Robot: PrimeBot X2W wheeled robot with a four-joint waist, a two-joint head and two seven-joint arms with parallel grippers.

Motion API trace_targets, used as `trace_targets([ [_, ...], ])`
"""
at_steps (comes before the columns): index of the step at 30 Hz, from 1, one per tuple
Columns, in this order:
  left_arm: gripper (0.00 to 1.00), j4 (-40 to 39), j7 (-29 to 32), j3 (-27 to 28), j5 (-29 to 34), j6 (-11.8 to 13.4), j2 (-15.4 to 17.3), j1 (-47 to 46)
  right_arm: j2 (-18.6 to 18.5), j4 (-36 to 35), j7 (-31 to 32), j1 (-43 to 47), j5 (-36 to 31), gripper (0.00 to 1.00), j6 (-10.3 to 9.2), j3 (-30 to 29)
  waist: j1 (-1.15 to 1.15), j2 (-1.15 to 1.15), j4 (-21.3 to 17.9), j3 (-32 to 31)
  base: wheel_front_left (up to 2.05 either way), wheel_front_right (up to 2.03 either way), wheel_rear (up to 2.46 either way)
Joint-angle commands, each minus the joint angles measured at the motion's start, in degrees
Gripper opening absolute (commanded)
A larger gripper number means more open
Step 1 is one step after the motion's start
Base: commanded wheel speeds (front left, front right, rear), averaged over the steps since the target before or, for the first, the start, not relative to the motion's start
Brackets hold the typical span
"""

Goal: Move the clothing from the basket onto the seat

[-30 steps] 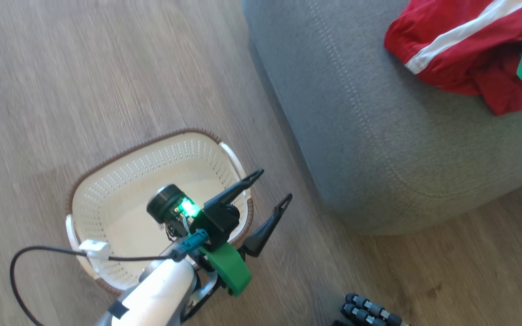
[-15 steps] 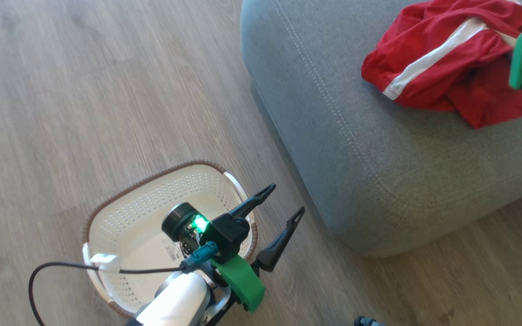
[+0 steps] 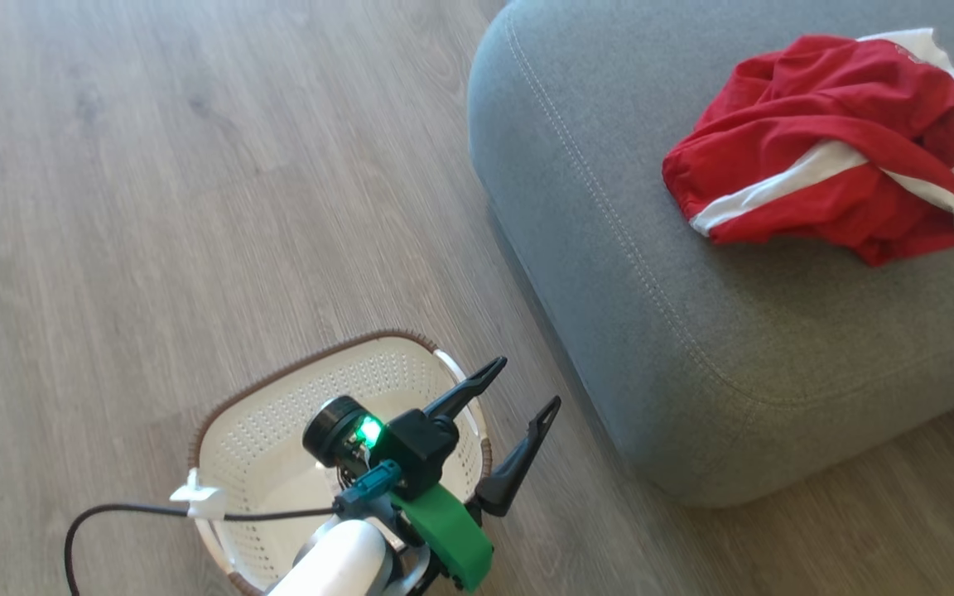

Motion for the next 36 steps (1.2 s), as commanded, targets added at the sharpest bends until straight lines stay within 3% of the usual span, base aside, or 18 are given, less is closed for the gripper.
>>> trace_targets([
  [1,1.0,-2.1,-0.3,2.3,-0.3,-0.1,-0.8,-1.1,-0.9,-4.3,-0.9,1.1,2.3,1.0,0.4,1.0,0.0,0.0,0.4,-0.6,0.0,0.0,0.0],
  [5,1.0,-2.2,-0.3,2.0,-0.1,-0.1,-1.2,-1.1,-4.4,-15.1,-4.2,6.4,9.9,1.0,0.4,0.5,0.0,0.0,1.0,-1.4,0.0,0.0,0.0],
  [10,1.0,-2.4,-0.3,3.0,0.1,-0.1,-1.5,-1.1,-5.5,-28.4,-10.7,14.5,15.4,1.0,0.4,-0.6,0.0,0.0,1.9,-2.1,0.0,0.0,0.0],
  [14,1.0,-2.5,-0.3,3.9,-0.1,-0.1,-1.8,-0.8,-5.3,-38.4,-16.7,22.4,16.9,1.0,0.4,-1.6,0.0,0.0,3.0,-3.1,0.0,0.0,0.0],
  [16,1.0,-2.6,-0.3,4.5,-0.1,-0.1,-2.0,-0.6,-5.9,-43.6,-19.6,27.0,14.4,1.0,0.4,-1.7,0.0,0.0,3.6,-3.5,0.0,0.0,0.0],
  [21,1.0,-3.1,-0.3,6.7,-0.5,-0.1,-2.3,0.1,-0.2,-54.0,-23.9,38.6,12.2,1.0,0.4,-6.6,0.0,0.0,5.6,-4.7,0.0,0.0,0.0],
  [27,1.0,-3.2,-0.3,8.9,-0.4,-0.1,-2.5,1.1,6.4,-62.4,-24.1,51.7,8.2,1.0,0.4,-7.1,0.0,0.0,9.8,-6.2,0.0,0.0,0.0],
  [36,1.0,-3.2,-0.3,17.3,-2.6,1.6,-2.5,3.3,13.8,-62.8,-27.5,61.9,4.3,1.0,0.4,-5.7,0.0,0.0,18.2,-7.4,0.0,0.0,0.0],
])
